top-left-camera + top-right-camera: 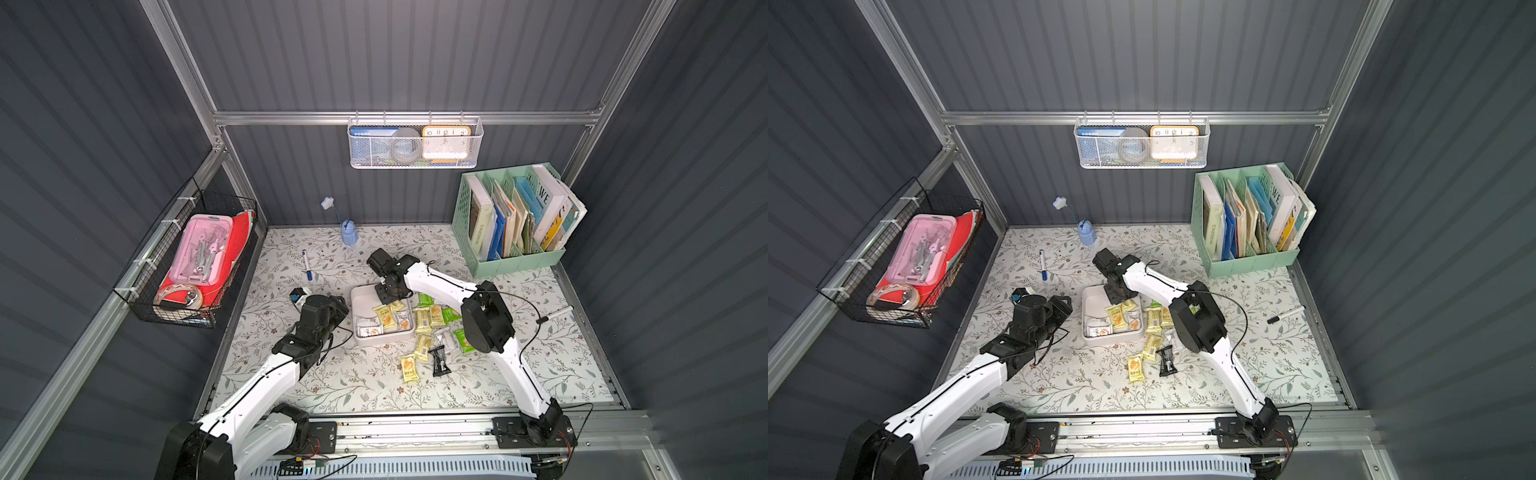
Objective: Take the cookies out of the storage box
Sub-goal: Pick up the cookie from the storage box, then place the cookie at the center of the board.
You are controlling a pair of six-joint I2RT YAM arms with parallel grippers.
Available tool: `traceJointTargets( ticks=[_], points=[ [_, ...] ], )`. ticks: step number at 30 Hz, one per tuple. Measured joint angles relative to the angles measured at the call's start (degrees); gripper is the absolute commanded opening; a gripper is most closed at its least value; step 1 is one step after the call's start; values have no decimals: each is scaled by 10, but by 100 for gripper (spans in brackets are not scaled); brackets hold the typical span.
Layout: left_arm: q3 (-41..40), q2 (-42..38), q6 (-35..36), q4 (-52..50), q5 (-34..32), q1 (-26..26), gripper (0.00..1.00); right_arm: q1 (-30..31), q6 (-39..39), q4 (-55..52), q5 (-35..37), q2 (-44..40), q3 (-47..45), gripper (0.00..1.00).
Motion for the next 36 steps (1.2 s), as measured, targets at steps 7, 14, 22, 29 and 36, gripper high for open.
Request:
traceJointTargets(
  ticks=[7,14,22,29,36],
  points=[
    [2,-3,2,-12,2,0,60,5,10,24,-5,-138,-83,34],
    [32,22,20,-15,10,0,60,6,42,51,1,-288,-253,34],
    [43,58,28,-11,17,-16,59,6,106,37,10,-445,-493,32],
    [66,95,28,-7,10,-60,59,6,167,26,-2,-555,-624,31],
    [88,126,27,-3,-1,-92,59,6,214,44,-42,-577,-718,30]
  ],
)
